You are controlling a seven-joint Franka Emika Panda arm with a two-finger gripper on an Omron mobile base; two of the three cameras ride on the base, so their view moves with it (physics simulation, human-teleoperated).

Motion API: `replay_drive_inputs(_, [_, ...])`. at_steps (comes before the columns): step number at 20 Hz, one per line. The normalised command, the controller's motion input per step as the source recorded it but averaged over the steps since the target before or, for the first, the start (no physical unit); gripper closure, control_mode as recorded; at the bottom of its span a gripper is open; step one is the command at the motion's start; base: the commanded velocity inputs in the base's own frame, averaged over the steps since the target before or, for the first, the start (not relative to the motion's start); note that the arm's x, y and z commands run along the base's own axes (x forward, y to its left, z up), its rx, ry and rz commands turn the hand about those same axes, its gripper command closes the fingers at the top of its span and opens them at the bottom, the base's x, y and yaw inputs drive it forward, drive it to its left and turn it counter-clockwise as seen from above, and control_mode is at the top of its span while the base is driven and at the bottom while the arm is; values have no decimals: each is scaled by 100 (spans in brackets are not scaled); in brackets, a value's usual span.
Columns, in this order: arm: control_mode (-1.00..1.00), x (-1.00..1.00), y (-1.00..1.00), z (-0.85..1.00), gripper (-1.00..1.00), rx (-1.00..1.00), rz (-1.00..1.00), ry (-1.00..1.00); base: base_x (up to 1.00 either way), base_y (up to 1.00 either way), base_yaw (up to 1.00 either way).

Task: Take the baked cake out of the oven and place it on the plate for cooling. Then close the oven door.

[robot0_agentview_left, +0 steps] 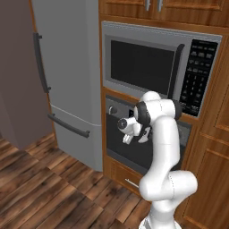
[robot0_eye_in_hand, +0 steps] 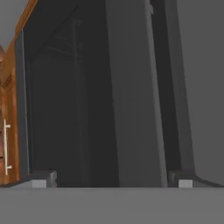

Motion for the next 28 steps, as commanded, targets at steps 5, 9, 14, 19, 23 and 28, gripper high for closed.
replay_drive_inputs(5, [-100,0,0,-18,-100,0,0,14,0,0,0])
replay_drive_inputs(9, [-100,0,0,-26,100,0,0,20,0,0,0])
replay_drive_inputs(14, [-100,0,0,-36,100,0,0,21,0,0,0])
replay_drive_inputs(19, [-100,-12,20,-60,100,0,0,25,0,0,0])
replay_drive_inputs(23, [-100,-34,48,-76,100,0,-3,26,0,0,0])
replay_drive_inputs(28, [-100,-55,43,-93,100,0,-8,28,0,0,0])
